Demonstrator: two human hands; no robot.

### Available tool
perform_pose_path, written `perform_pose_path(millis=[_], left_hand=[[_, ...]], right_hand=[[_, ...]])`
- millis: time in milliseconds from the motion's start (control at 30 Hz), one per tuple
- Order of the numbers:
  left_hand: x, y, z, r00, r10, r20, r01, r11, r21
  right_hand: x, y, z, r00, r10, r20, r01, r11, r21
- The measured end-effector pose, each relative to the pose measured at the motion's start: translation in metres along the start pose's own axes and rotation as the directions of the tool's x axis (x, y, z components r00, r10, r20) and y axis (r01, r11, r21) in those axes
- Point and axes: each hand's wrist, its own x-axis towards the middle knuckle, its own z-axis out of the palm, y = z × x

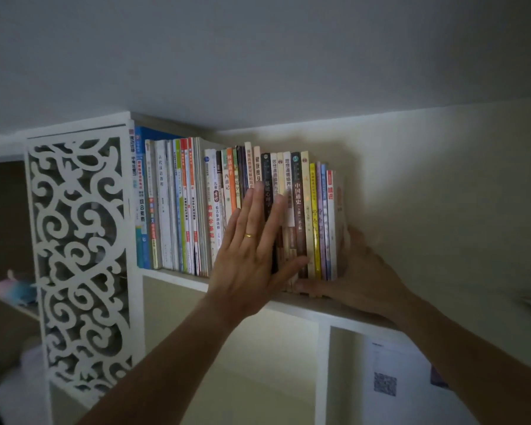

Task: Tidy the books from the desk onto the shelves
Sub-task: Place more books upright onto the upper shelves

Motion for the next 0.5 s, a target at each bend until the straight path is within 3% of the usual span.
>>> perform_pose_path(millis=[67,167,367,500], left_hand=[[0.002,0.008,-0.007,0.999,0.047,-0.027,-0.048,0.999,-0.025],[0.014,0.017,-0.008,0.989,0.14,-0.035,-0.139,0.989,0.044],[0.012,0.011,0.014,0.996,0.085,-0.003,-0.085,0.996,0.007],[0.007,0.013,0.002,0.994,0.103,0.04,-0.103,0.995,0.001]], right_hand=[[-0.003,-0.003,-0.002,0.993,-0.111,-0.048,0.113,0.993,0.034],[0.0,-0.006,-0.002,0.973,-0.23,-0.012,0.23,0.972,0.039],[-0.003,-0.002,-0.002,0.978,-0.202,0.046,0.195,0.974,0.114],[-0.014,-0.001,0.005,0.985,-0.156,0.068,0.157,0.988,-0.008]])
